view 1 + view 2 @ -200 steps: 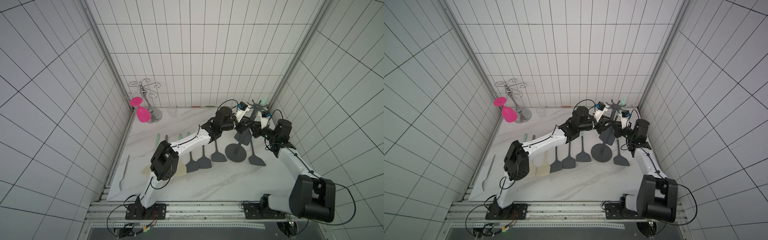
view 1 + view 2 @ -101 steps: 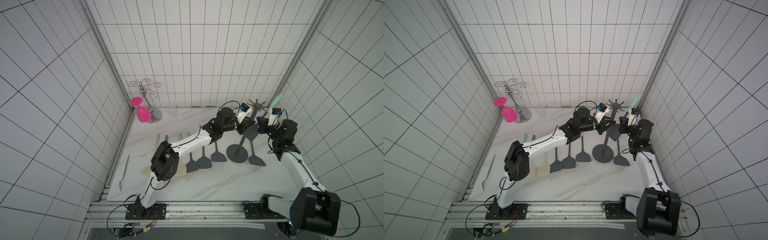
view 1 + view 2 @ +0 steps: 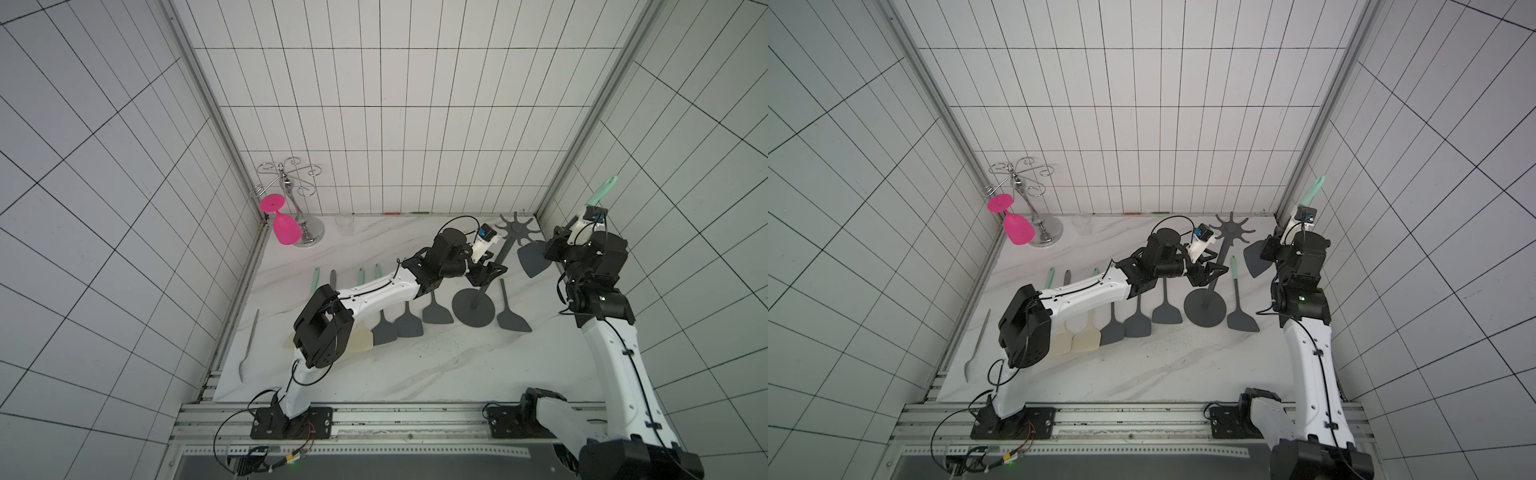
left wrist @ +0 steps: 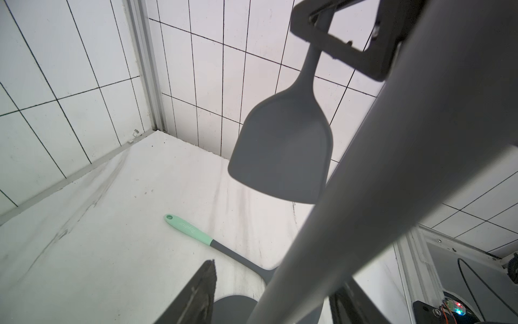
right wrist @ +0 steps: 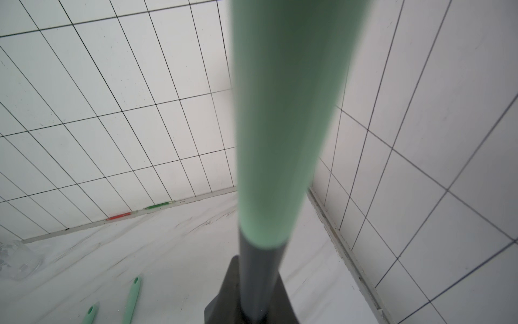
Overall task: Take the spatula off the kitchen utensil rack
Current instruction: Take off the spatula from the rack, then place the spatula at the center of the board.
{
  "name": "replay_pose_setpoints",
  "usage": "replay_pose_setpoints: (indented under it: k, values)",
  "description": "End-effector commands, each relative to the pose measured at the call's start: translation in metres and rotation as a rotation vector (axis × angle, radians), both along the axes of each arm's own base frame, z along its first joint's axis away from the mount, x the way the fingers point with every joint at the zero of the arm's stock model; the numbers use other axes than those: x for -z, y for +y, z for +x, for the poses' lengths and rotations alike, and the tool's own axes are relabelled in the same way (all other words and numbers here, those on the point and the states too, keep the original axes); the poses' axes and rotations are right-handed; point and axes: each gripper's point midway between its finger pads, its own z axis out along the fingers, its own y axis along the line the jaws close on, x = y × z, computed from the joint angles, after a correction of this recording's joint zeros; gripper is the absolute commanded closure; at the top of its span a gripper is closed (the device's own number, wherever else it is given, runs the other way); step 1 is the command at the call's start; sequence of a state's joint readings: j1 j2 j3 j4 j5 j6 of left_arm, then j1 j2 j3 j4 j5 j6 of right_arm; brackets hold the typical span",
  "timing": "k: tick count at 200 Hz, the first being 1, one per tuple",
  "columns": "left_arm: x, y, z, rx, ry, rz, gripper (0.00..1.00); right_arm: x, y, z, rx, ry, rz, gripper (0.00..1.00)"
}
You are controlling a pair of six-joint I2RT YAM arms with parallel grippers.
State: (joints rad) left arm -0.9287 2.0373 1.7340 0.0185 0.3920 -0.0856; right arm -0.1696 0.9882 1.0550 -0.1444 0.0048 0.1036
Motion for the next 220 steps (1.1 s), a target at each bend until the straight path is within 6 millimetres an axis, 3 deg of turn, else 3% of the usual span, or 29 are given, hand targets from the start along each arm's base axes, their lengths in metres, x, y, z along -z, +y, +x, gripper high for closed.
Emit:
replay_pose_setpoints:
  k: [1, 24, 45, 65, 83, 94, 116, 141, 167, 190, 220]
  values:
    - [-0.047, 0.014, -0.01, -0.008, -0.057, -0.072, 0.38, -0.029, -0.013, -0.02, 0.088, -0.005, -0.051, 0.99]
    - [-0.054, 0.027, -0.014, -0.027, -0.068, -0.074, 0.37, -0.035, -0.014, -0.035, 0.105, 0.019, -0.065, 0.99]
    - [-0.058, 0.042, -0.021, -0.046, -0.076, -0.076, 0.37, -0.052, 0.001, -0.046, 0.031, -0.003, -0.086, 0.99]
    - [-0.057, 0.059, -0.03, -0.063, -0.074, -0.069, 0.36, -0.061, 0.002, -0.061, 0.027, 0.085, -0.098, 0.99]
    - [-0.057, 0.079, -0.039, -0.091, -0.07, -0.071, 0.36, -0.054, 0.004, -0.079, 0.028, 0.164, -0.101, 1.0]
    - [-0.058, 0.093, -0.046, -0.109, -0.073, -0.076, 0.35, -0.034, 0.013, -0.093, -0.01, 0.213, -0.077, 1.0]
    - [-0.056, 0.121, -0.055, -0.161, -0.076, -0.072, 0.35, -0.004, 0.05, -0.116, -0.18, 0.198, 0.029, 1.0]
    - [-0.058, 0.152, -0.06, -0.218, -0.047, -0.047, 0.35, 0.017, 0.111, -0.141, -0.499, 0.197, 0.131, 1.0]
    - [-0.076, 0.185, -0.066, -0.229, -0.012, -0.1, 0.35, 0.022, 0.157, -0.175, -0.752, 0.186, 0.204, 1.0]
    - [-0.099, 0.21, -0.074, -0.186, 0.011, -0.187, 0.36, 0.024, 0.19, -0.192, -0.978, 0.151, 0.238, 1.0]
    - [-0.125, 0.217, -0.095, -0.067, 0.008, -0.252, 0.36, 0.015, 0.221, -0.207, -1.259, 0.067, 0.3, 1.0]
